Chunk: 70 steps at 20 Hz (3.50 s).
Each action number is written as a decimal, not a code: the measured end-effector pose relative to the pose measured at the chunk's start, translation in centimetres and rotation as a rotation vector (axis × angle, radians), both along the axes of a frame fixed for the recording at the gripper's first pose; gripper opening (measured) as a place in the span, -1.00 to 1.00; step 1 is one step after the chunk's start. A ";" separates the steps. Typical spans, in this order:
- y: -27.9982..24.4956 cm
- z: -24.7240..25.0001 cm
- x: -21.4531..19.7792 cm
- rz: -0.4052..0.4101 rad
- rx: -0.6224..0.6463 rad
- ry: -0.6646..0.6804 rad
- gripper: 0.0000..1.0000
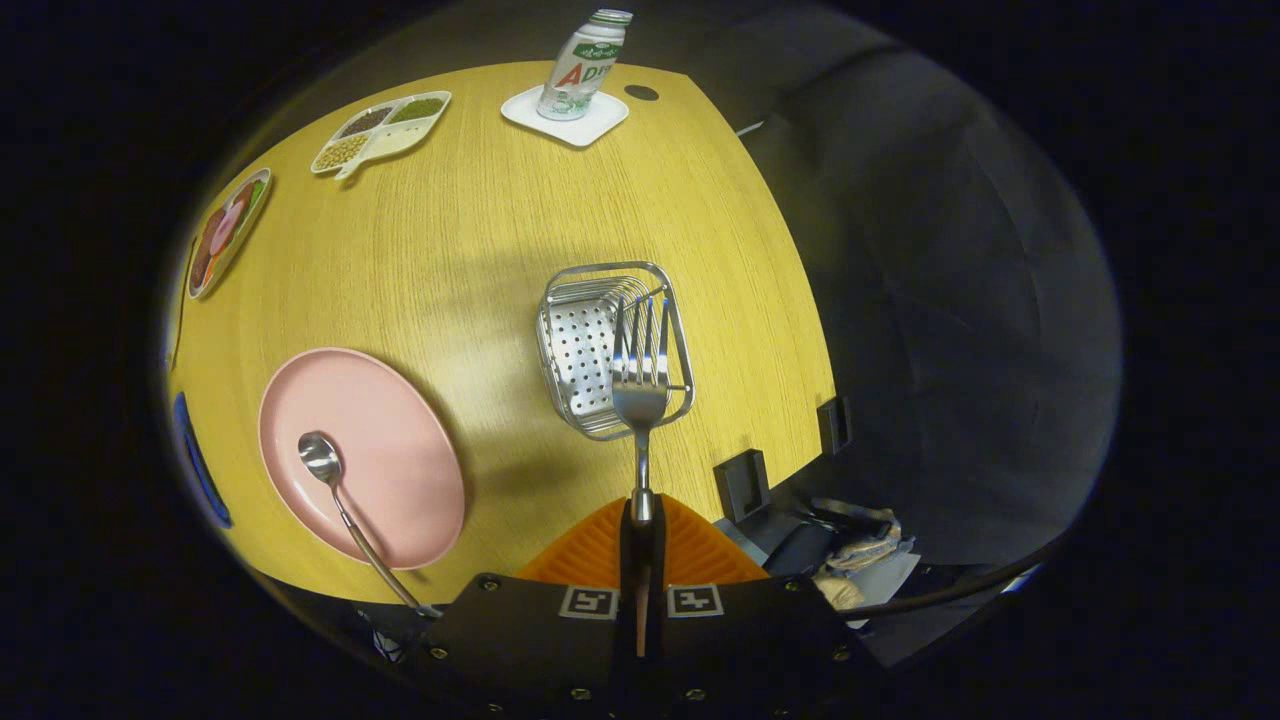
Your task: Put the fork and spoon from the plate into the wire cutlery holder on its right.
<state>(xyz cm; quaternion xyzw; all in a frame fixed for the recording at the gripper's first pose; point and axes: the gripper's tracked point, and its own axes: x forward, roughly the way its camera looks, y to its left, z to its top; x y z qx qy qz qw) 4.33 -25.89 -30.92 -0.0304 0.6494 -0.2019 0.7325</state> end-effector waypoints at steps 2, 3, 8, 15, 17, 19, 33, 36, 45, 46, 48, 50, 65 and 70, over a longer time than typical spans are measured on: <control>-0.3 -0.7 0.4 0.010 0.020 0.029 -0.92; -0.3 -0.9 0.6 0.016 0.033 0.041 -0.93; 0.2 -1.8 1.5 0.050 0.103 0.096 -0.92; 0.3 -0.9 2.3 0.074 0.114 0.098 -0.62; 0.5 -0.4 2.7 0.070 0.118 0.073 -0.38; 0.5 0.2 2.8 0.068 0.111 0.049 -0.32; 4.2 3.4 1.8 0.113 0.028 -0.028 -0.31; 4.9 3.9 1.8 0.131 0.013 -0.039 -0.31; 10.8 3.3 2.2 0.210 0.053 -0.074 -0.31; 11.6 2.9 2.1 0.222 0.061 -0.071 -0.31; 13.2 2.0 2.0 0.249 0.074 -0.062 -0.31; 15.1 0.8 2.0 0.270 0.106 -0.062 -0.31; 23.7 -8.7 -0.4 0.346 0.296 -0.011 -0.31; 24.2 -10.6 -0.4 0.356 0.314 -0.055 -0.31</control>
